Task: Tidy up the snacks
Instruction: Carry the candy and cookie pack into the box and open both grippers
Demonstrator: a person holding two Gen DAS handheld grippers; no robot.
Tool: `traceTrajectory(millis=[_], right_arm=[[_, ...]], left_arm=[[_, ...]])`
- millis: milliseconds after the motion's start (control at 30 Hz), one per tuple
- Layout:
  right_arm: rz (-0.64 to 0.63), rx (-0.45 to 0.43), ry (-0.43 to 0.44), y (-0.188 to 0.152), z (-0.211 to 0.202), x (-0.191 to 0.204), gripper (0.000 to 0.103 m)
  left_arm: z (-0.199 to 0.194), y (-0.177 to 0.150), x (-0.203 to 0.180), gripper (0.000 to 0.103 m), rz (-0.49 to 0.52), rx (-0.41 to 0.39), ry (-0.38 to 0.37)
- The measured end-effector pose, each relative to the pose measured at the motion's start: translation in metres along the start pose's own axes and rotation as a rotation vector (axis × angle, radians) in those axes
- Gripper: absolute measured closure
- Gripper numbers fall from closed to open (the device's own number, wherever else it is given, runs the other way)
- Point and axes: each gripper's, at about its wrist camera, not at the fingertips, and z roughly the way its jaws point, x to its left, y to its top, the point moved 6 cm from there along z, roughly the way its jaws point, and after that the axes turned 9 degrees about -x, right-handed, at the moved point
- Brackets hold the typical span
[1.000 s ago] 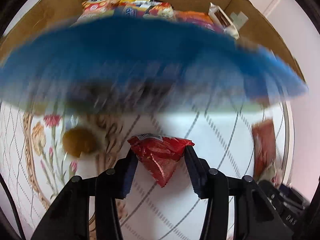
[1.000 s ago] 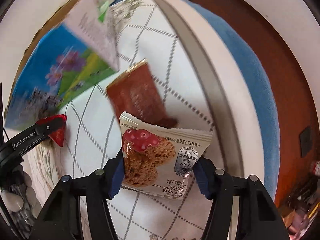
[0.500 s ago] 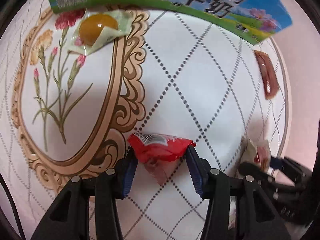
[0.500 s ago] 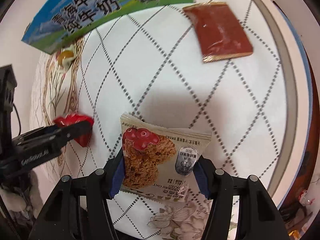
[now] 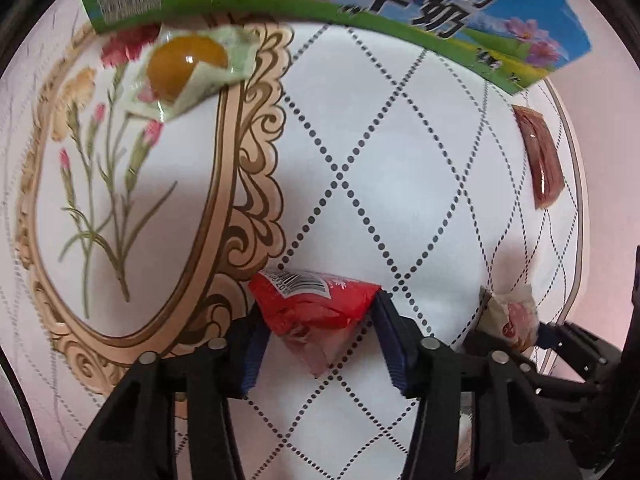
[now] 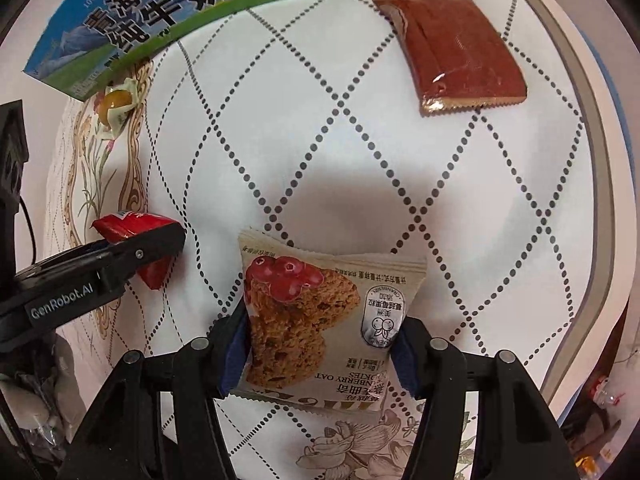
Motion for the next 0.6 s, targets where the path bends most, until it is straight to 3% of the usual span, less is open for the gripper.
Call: traceTrajectory(millis=[167,333,600], right_arm=[[0.014,-0.041,0.046,0.003,-0.024,0.003,0.046],[0.018,-0.087,0.119,0.022,-0.053,0.013,0.047],[-0.012,-0.233,0.213,0.092,-0.125,0.027,0.047]], left_arm=[[-0.023,0.003,-0.01,0.058,0.044,0.003,-0.005],[-0.055,0.018,-0.029,0.058,0.062,-0.015,-0.071],[-0.114,0.094,-0.039,0.058,0.106,-0.163,-0.087]])
